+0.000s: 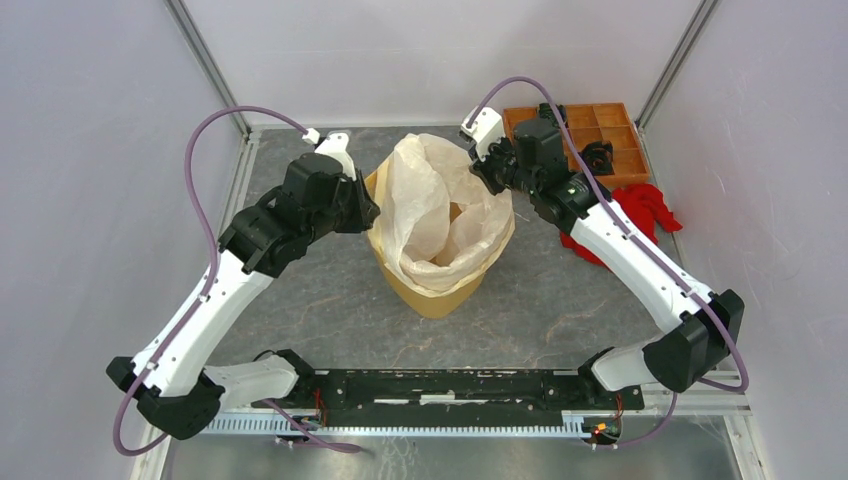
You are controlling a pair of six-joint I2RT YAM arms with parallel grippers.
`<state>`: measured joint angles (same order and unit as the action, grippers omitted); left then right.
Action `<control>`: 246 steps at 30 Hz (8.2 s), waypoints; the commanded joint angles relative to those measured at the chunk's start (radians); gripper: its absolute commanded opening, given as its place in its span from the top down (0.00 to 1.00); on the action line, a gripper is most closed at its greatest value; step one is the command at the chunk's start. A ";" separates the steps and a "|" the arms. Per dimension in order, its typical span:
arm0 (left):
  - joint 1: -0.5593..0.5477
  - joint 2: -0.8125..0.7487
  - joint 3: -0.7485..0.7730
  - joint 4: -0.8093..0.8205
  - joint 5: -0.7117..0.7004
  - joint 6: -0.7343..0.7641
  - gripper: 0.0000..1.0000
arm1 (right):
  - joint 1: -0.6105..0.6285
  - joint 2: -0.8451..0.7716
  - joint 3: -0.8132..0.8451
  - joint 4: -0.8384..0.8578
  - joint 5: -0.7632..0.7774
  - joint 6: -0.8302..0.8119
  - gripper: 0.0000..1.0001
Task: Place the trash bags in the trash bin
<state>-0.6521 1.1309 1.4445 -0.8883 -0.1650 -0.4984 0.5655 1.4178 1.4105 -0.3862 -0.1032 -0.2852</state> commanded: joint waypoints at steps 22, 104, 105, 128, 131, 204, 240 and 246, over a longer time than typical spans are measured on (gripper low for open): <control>0.231 -0.201 -0.334 0.204 -0.176 -0.043 0.98 | -0.003 -0.012 -0.050 0.027 0.017 -0.074 0.99; 0.484 0.003 -1.089 1.210 0.777 -0.443 0.98 | -0.001 -0.048 -0.187 0.130 -0.072 0.100 0.99; 0.471 0.015 -1.086 1.210 0.765 -0.443 0.98 | -0.002 -0.047 -0.192 0.135 -0.072 0.117 0.99; 0.347 -0.101 -0.998 0.949 0.511 -0.363 0.98 | -0.086 -0.203 -0.058 -0.042 -0.004 0.388 0.11; 0.347 -0.110 -0.998 0.951 0.527 -0.365 0.98 | -0.085 -0.193 0.016 -0.106 0.052 0.325 0.11; 0.642 -0.221 -1.019 1.005 0.943 -0.516 0.15 | -0.665 -0.436 -1.081 1.558 -0.846 1.501 0.16; 0.545 -0.203 -1.020 1.054 0.858 -0.534 0.15 | -0.424 -0.176 -0.973 0.770 -0.548 0.820 0.95; 0.528 -0.192 -1.044 1.081 0.848 -0.540 0.16 | -0.377 -0.102 -0.915 0.655 -0.448 0.718 0.81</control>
<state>-0.1101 0.9260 0.4149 0.1261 0.6857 -0.9997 0.1570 1.2644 0.4347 0.3889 -0.6415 0.5564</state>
